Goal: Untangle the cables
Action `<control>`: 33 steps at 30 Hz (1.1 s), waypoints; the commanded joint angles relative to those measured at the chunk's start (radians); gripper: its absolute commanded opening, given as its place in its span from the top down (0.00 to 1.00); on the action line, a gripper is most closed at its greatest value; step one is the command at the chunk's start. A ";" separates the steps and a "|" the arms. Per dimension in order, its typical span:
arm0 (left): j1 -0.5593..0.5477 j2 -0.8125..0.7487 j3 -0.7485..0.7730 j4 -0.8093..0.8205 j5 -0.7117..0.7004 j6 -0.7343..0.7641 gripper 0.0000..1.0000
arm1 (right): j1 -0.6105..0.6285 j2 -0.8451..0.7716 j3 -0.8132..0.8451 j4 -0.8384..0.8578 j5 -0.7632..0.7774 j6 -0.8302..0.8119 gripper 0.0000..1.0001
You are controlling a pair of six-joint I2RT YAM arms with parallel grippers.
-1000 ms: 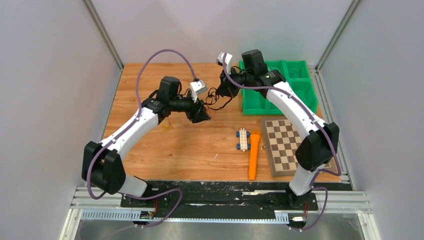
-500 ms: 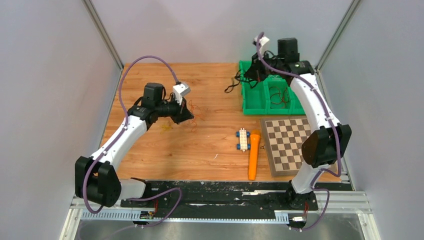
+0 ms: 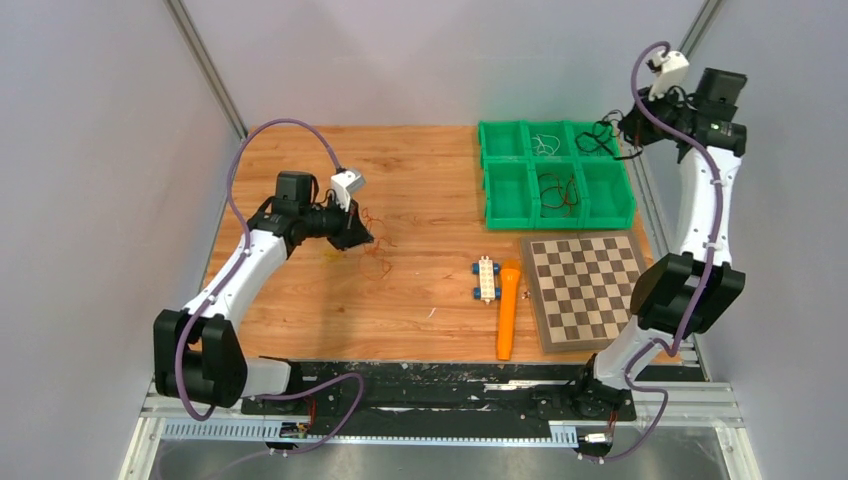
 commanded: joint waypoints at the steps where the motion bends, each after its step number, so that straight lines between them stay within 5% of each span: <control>1: -0.001 0.031 0.025 0.019 0.017 -0.006 1.00 | -0.082 0.022 0.025 -0.036 0.073 -0.106 1.00; 20: -0.001 0.094 0.071 0.024 0.000 -0.047 1.00 | -0.065 0.399 -0.032 0.106 0.238 -0.101 0.99; 28: -0.001 0.074 0.105 0.014 0.051 -0.063 1.00 | -0.061 0.287 0.024 0.017 0.104 -0.104 0.21; 31: -0.002 0.066 0.146 -0.004 0.099 -0.092 1.00 | -0.047 0.172 -0.007 0.012 -0.036 -0.111 0.02; 33: -0.001 0.060 0.187 -0.019 0.139 -0.129 1.00 | -0.015 0.107 -0.026 0.004 -0.131 -0.099 0.00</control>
